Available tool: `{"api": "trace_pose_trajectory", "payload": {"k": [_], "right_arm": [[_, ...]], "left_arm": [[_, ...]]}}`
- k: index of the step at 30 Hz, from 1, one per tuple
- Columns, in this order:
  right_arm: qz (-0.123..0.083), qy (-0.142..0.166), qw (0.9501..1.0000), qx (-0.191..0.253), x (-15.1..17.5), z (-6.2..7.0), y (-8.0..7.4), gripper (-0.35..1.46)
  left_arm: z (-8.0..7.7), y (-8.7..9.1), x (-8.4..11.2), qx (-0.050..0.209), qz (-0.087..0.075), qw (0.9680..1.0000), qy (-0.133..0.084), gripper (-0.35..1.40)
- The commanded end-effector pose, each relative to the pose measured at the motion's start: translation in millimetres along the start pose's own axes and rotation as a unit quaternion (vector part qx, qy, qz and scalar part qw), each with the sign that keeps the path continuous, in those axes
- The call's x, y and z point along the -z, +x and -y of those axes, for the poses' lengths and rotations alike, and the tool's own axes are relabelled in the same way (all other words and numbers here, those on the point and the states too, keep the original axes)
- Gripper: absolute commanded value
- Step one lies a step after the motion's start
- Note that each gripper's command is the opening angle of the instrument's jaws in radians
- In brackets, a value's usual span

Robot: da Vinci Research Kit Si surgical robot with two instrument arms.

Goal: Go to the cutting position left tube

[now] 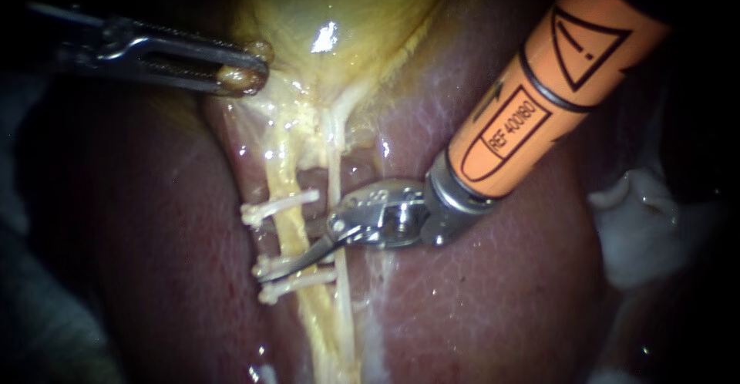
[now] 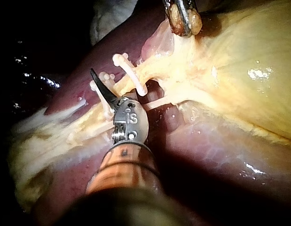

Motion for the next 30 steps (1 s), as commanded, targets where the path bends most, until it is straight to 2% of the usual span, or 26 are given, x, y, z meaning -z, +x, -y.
{"api": "trace_pose_trajectory", "payload": {"k": [1,6,9,20,30], "right_arm": [[-0.002,0.0,1.0,0.0,-0.2,0.0,0.1,1.36],[-0.009,0.0,1.0,0.0,-0.7,0.3,0.6,1.36],[-0.012,0.003,0.9999,0.0,-0.9,1.0,1.1,1.36],[-0.038,0.017,0.9991,-0.005,-0.3,4.0,4.7,1.36],[-0.039,0.018,0.9991,-0.005,-0.2,4.2,5.0,1.36]], "left_arm": [[0.0,0.0,0.0,0.0,0.0,1.0,0.0,-0.35],[0.0,0.0,0.0,0.0,0.0,1.0,0.0,-0.35],[0.0,0.0,0.0,0.0,0.0,1.0,0.0,-0.35],[0.1,0.0,0.1,0.0,0.0,1.0,0.0,-0.35],[0.1,0.0,0.1,0.0,0.0,1.0,0.0,-0.35]]}}
